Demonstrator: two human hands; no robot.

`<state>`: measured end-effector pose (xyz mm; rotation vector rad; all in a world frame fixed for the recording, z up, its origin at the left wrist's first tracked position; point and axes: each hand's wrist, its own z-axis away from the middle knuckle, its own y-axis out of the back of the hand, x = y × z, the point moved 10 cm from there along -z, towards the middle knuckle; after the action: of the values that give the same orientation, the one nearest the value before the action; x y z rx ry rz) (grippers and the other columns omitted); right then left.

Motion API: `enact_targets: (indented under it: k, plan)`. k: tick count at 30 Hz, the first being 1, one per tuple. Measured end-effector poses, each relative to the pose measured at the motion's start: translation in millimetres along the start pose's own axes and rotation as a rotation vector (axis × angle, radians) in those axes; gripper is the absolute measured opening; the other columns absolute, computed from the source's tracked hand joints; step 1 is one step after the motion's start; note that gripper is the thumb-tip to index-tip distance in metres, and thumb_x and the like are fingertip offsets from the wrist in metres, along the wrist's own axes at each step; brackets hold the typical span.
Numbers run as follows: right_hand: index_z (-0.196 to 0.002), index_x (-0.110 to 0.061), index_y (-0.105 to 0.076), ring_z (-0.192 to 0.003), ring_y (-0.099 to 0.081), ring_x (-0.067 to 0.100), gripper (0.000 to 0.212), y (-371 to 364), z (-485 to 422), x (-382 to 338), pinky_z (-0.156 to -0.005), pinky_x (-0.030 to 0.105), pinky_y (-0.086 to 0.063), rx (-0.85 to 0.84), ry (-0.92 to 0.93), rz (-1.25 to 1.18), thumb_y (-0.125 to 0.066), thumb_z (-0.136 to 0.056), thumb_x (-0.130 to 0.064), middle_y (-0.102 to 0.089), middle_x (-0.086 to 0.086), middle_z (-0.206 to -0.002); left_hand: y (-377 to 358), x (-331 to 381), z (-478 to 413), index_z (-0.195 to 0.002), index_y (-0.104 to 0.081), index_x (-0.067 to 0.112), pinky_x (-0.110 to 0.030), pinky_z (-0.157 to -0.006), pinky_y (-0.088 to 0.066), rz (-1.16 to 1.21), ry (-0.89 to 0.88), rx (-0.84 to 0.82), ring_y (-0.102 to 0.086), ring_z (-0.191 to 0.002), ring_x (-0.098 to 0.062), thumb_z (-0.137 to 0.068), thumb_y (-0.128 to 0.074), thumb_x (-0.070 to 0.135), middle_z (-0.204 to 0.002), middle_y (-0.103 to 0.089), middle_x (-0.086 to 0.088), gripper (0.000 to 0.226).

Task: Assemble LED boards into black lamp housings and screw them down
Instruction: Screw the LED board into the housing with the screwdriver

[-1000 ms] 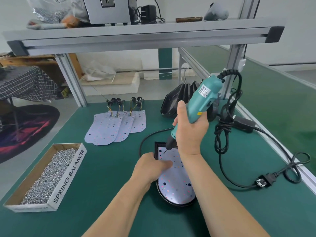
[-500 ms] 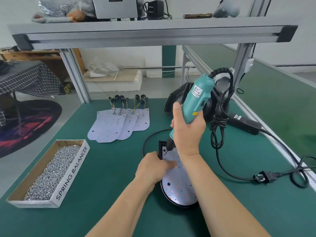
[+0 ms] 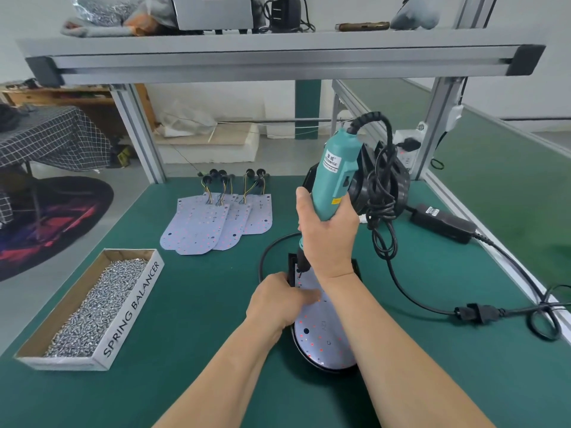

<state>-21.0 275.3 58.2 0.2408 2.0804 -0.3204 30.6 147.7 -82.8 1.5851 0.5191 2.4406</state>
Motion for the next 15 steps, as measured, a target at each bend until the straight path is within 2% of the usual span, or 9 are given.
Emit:
enact_targets:
  k: [2,5,9,13,15]
  plan:
    - [-0.071,-0.028,-0.045,-0.049,-0.050,0.019,0.030,-2,2,-2,-0.049,0.034,-0.045,-0.006,0.028,0.015,-0.069,-0.080,-0.045,-0.052,-0.010,-0.055,1,0,0,-0.070,-0.060,0.018,-0.028,-0.060,-0.042,-0.003,0.005,0.008,-0.060,-0.061,-0.020,-0.050,-0.072,0.041,-0.065,-0.067,0.005,0.033]
    - [-0.070,-0.032,-0.041,-0.046,-0.044,0.009,0.032,-6,4,-8,-0.050,0.024,-0.039,-0.020,0.052,0.041,-0.068,-0.082,-0.043,-0.048,-0.016,-0.052,1,0,0,-0.065,-0.054,0.021,-0.027,-0.059,-0.037,-0.011,0.012,0.015,-0.051,-0.057,-0.018,-0.048,-0.070,0.043,-0.062,-0.060,0.006,0.032]
    - [-0.072,-0.027,-0.046,-0.049,-0.050,0.017,0.030,-1,4,-3,-0.050,0.039,-0.047,-0.006,-0.014,0.012,-0.069,-0.078,-0.047,-0.052,-0.011,-0.055,2,2,0,-0.068,-0.057,0.019,-0.029,-0.061,-0.041,-0.015,0.003,0.005,-0.057,-0.063,-0.019,-0.050,-0.073,0.044,-0.069,-0.066,0.004,0.035]
    - [-0.083,-0.009,-0.055,-0.061,-0.057,0.037,0.042,0,6,-17,-0.062,0.052,-0.052,-0.057,-0.013,-0.030,-0.069,-0.079,-0.049,-0.060,0.014,-0.065,1,4,1,-0.075,-0.063,0.016,-0.038,-0.073,-0.055,0.002,0.001,-0.023,-0.071,-0.081,-0.026,-0.056,-0.077,0.038,-0.081,-0.075,-0.001,0.032]
    - [-0.086,-0.006,-0.055,-0.061,-0.057,0.038,0.043,3,-2,-32,-0.065,0.053,-0.053,-0.048,0.003,-0.078,-0.070,-0.082,-0.046,-0.059,0.013,-0.065,1,5,2,-0.077,-0.067,0.015,-0.038,-0.073,-0.058,-0.006,0.001,-0.028,-0.071,-0.079,-0.025,-0.058,-0.077,0.036,-0.077,-0.074,0.002,0.030]
